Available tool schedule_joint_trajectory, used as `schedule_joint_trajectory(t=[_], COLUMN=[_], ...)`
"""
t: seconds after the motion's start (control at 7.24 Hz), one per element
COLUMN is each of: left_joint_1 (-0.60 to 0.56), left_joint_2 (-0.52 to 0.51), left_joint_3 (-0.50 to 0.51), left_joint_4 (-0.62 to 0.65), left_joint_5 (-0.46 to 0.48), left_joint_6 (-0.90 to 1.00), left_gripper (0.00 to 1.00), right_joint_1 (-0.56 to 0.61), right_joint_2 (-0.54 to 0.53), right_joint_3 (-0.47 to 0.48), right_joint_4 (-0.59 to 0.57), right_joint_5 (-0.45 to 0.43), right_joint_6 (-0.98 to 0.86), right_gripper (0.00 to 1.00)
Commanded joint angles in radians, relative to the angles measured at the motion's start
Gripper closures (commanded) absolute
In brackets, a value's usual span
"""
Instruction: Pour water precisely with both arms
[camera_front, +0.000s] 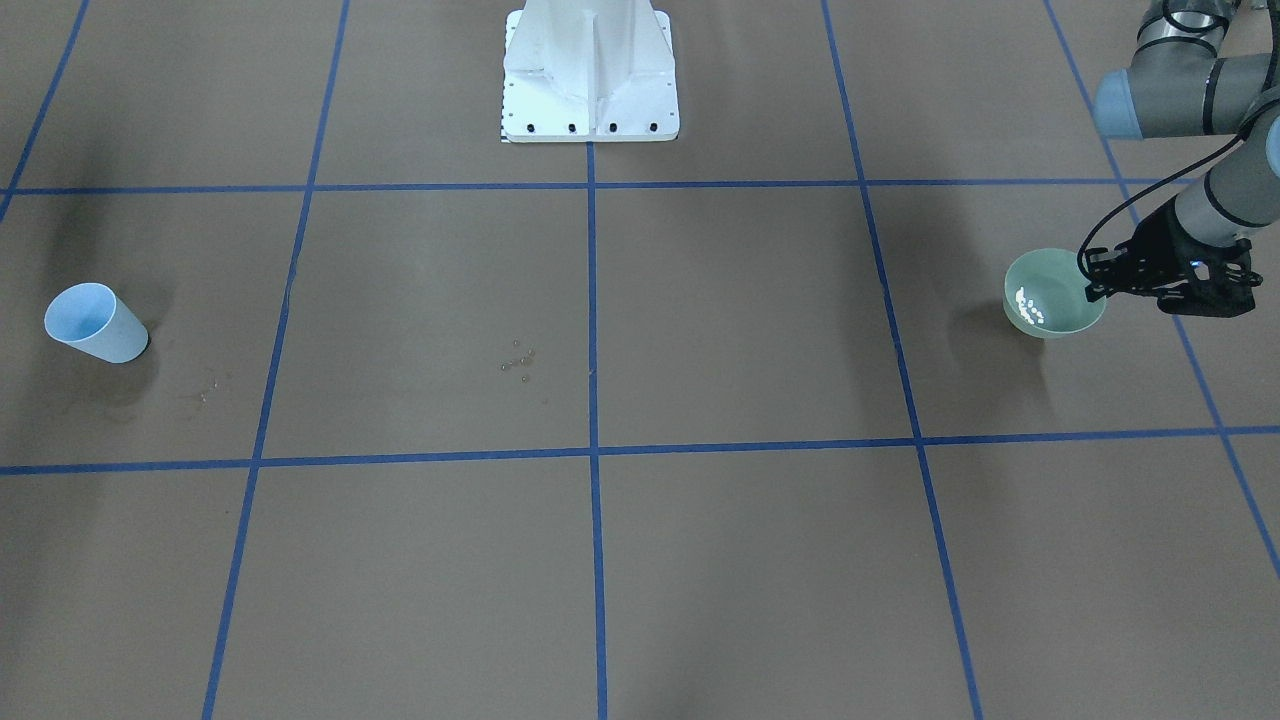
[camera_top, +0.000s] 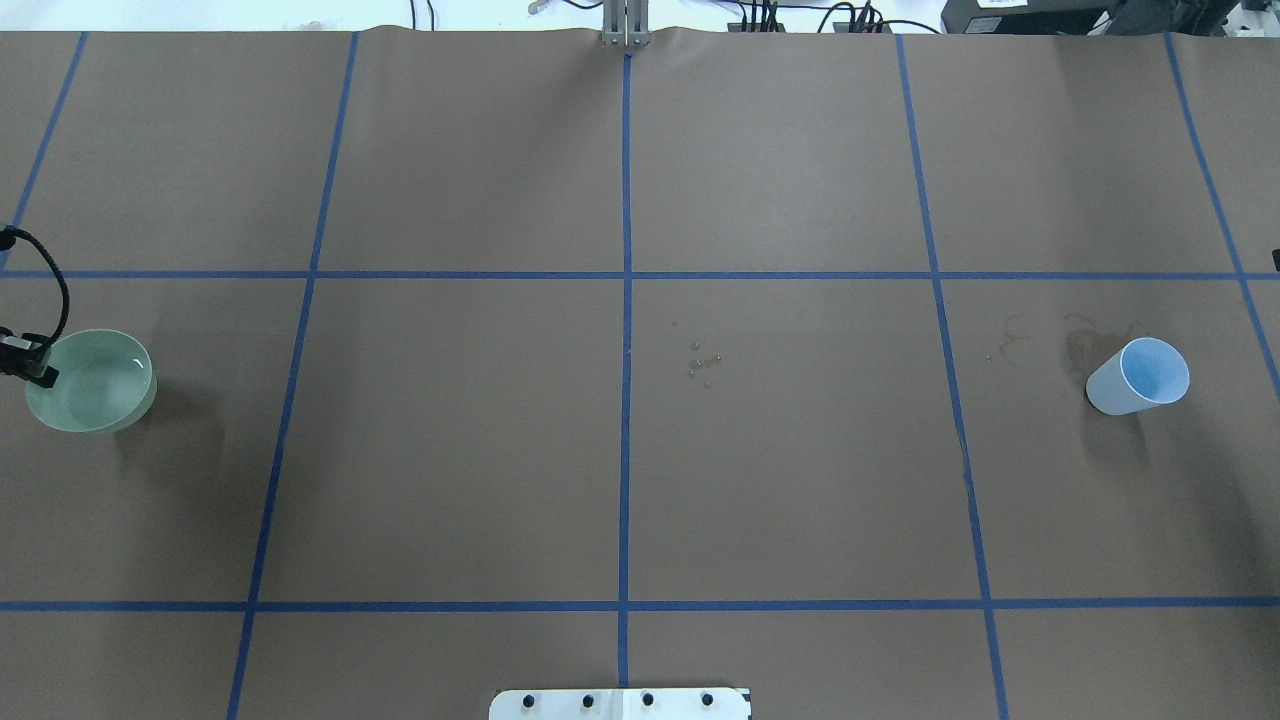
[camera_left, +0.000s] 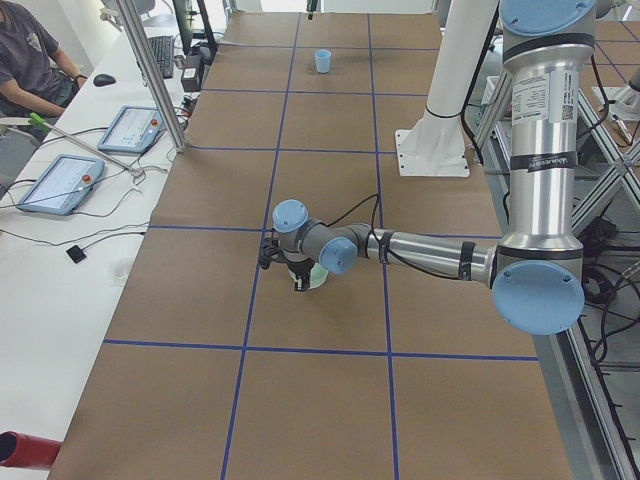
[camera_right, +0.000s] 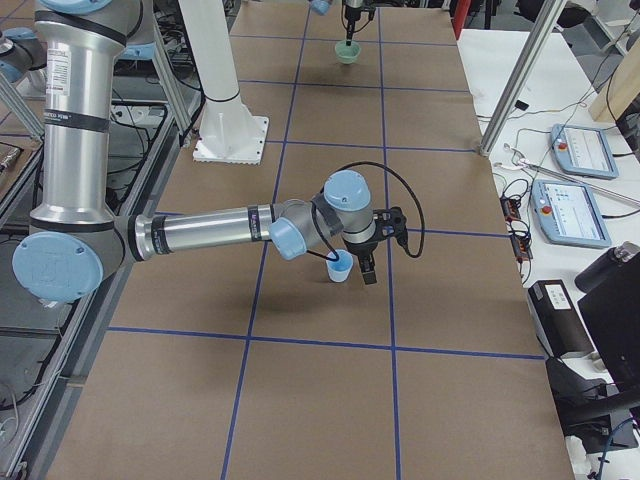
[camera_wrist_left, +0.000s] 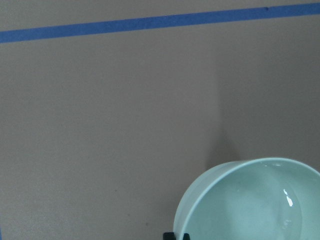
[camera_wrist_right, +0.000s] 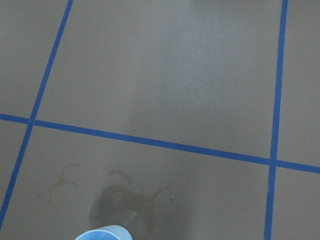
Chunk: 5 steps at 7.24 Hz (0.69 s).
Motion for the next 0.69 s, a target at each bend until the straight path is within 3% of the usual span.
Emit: schedule_joint_trajectory(t=[0.0,0.28,0.41,0.55], left_joint_1=[0.0,-0.003,-0.013,-0.041], left_joint_2=[0.0,0.002,0.002,0.0], left_joint_3=[0.003,0.0,-0.009,-0.023], left_joint_4=[0.0,0.001,0.001,0.006], left_joint_5=[0.0,0.0,0.0,0.0], left_joint_6=[0.004,0.012,0.01,0.012], left_gripper=[0.74,0.35,0.34,0.22], right_joint_1=[0.0,0.0,0.0,0.0], right_joint_2=[-0.003,0.002,0.002,0.005], right_joint_3=[0.006,0.005,0.005,0.002], right_joint_4=[0.0,0.0,0.0,-0.014], right_joint_5=[0.0,0.0,0.0,0.0], right_joint_6=[0.0,0.0,0.0,0.0], right_gripper=[0.01,0.01,0.01,0.01])
